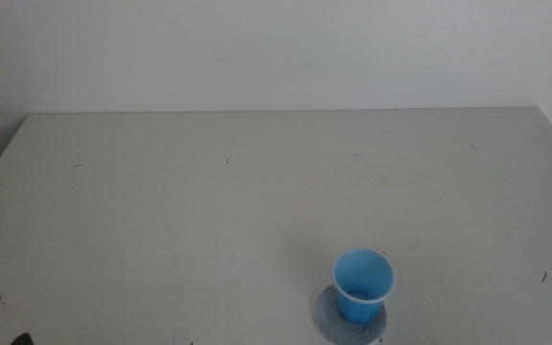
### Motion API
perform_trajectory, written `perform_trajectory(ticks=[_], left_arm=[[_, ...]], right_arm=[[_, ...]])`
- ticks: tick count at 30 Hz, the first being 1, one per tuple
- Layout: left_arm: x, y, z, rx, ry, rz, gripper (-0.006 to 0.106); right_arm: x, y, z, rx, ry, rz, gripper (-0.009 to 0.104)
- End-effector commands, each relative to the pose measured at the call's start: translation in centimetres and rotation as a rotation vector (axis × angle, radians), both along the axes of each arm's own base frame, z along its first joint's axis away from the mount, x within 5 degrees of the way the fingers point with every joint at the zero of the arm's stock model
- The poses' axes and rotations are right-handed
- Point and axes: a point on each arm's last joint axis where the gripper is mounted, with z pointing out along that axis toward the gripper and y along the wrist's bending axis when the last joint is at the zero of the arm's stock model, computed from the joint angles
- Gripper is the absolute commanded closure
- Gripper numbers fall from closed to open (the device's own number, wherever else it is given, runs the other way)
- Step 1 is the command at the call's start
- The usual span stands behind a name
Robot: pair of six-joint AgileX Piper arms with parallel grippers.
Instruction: Place an empty cup on a cup mat.
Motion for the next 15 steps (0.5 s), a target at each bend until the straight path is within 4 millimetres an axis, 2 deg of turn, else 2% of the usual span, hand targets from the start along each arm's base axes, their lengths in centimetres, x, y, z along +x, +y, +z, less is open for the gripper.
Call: perform_trajectory(ticks=[1, 6, 15], left_arm=[[0.1, 0.0, 0.8, -0.015, -0.075, 0.0, -0.005], [0.1, 0.0, 0.8, -0.015, -0.075, 0.0, -0.005], [0.1, 0.0, 0.8, -0.015, -0.075, 0.0, -0.005]], right_arm=[[-0.1, 0.1, 0.7, 0.013, -0.102, 0.009, 0.025], [0.1, 0.2, -1.2, 0.047, -0.038, 0.012, 0.025], [0.2, 0.1, -1.1, 0.001, -0.051, 0.009, 0.025]])
